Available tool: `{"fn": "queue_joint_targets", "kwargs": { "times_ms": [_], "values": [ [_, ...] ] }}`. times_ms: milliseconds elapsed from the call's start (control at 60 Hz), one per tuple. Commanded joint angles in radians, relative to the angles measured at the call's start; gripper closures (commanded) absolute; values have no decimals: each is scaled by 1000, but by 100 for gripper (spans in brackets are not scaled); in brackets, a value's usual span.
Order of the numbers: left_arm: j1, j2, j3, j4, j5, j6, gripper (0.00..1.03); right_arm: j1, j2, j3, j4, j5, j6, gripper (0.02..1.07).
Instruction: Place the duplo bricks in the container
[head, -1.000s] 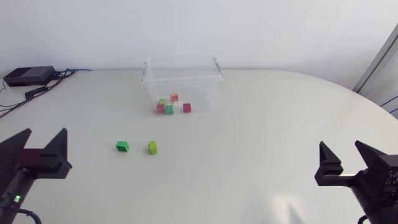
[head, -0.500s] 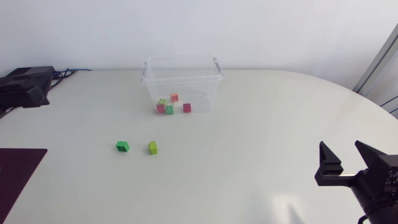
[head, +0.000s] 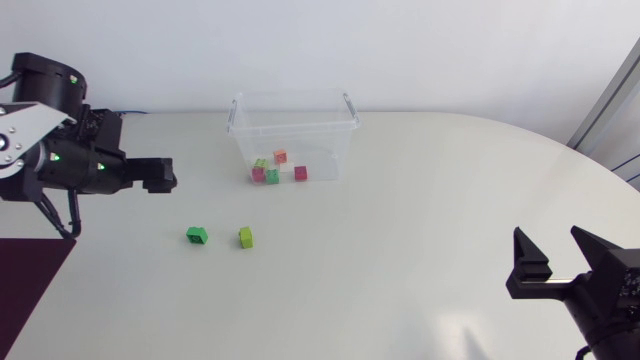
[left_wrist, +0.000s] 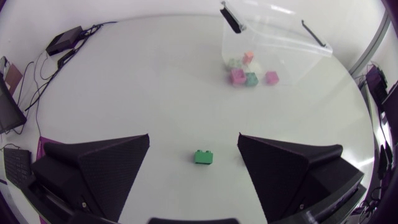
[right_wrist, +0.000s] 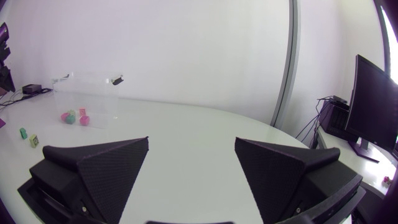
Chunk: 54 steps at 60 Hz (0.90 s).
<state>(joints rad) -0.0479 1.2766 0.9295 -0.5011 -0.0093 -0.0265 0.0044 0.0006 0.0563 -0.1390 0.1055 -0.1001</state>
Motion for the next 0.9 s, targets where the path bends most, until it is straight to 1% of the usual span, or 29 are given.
{"fn": "queue_joint_targets", "kwargs": {
  "times_ms": [0, 100, 233, 383, 550, 700, 883],
  "values": [
    [-12, 81, 51, -25, -1, 60, 4, -6, -5, -6, -27, 8, 22, 7],
    [-13, 188, 91, -63, 8, 69, 4, -6, -5, -6, -27, 8, 22, 7],
    [-27, 291, 109, -65, 8, 94, 4, -6, -5, -6, -27, 8, 22, 7],
    [-32, 408, 164, -129, 9, 96, 5, -6, -5, -6, -27, 8, 22, 7],
    [-38, 474, 186, -142, 8, 94, 8, -6, -5, -6, -27, 8, 22, 7],
    [-52, 530, 198, -145, 8, 89, 8, -6, -5, -6, -27, 8, 22, 7],
    [-63, 566, 206, -145, 9, 91, 12, -6, -5, -6, -27, 8, 22, 7]
  ]
}}
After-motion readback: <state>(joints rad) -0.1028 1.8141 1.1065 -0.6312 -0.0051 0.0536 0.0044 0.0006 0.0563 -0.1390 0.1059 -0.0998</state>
